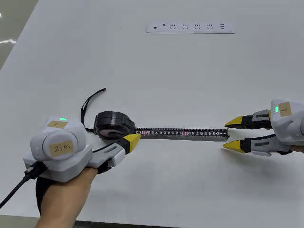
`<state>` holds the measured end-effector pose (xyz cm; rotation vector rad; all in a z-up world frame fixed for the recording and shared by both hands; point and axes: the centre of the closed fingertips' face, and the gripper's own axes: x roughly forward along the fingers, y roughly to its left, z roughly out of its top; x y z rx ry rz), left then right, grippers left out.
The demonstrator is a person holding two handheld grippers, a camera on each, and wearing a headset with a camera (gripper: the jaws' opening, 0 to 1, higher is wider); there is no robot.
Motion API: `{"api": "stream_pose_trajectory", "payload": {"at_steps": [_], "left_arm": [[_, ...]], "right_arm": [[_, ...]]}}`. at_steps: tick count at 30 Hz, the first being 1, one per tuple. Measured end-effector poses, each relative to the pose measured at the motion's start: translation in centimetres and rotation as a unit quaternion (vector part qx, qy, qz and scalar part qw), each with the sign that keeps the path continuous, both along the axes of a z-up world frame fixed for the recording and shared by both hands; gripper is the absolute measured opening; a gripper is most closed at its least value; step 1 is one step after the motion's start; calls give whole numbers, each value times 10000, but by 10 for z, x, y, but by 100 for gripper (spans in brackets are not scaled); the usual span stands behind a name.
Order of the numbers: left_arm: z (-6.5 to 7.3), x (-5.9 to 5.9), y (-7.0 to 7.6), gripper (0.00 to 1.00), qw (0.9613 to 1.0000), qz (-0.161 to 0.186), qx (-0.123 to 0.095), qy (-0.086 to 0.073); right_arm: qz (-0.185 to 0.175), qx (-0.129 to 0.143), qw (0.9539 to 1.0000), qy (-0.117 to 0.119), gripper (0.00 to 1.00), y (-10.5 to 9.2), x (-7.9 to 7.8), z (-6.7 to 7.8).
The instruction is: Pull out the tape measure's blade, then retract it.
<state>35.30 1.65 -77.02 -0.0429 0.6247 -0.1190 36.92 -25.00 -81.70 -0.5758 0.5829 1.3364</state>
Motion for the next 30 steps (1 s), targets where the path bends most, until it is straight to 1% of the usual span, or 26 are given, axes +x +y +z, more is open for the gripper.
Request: {"api": "stream_pose_trajectory", "payload": {"at_steps": [6, 11, 13, 15, 20, 23, 25, 30], "left_arm": [[-6, 4, -4, 92, 10000, 69, -49, 47], [-15, 7, -8, 92, 9997, 198, -100, 136], [-19, 9, -10, 91, 9994, 259, -152, 167], [-22, 10, -12, 91, 9992, 304, -153, 191], [-30, 14, -15, 89, 9987, 404, -181, 264], [-34, 17, -15, 88, 9980, 512, -190, 306], [-37, 18, -14, 87, 9976, 571, -206, 332], [-40, 19, -12, 83, 9970, 678, -133, 343]], "right_arm": [[80, -34, 10000, -3, 23, 0, 2, -5], [131, -33, 9999, -14, 19, 1, 5, -6], [132, -9, 9999, -11, 17, 2, 6, -7], [137, -11, 9999, -2, 15, 2, 7, -8], [134, 36, 9999, 29, 15, 2, 7, -7], [158, 64, 9999, 3, 14, 2, 7, -7], [136, 82, 9999, 41, 14, 2, 7, -7], [137, 84, 9999, 25, 14, 1, 7, -7]]}}
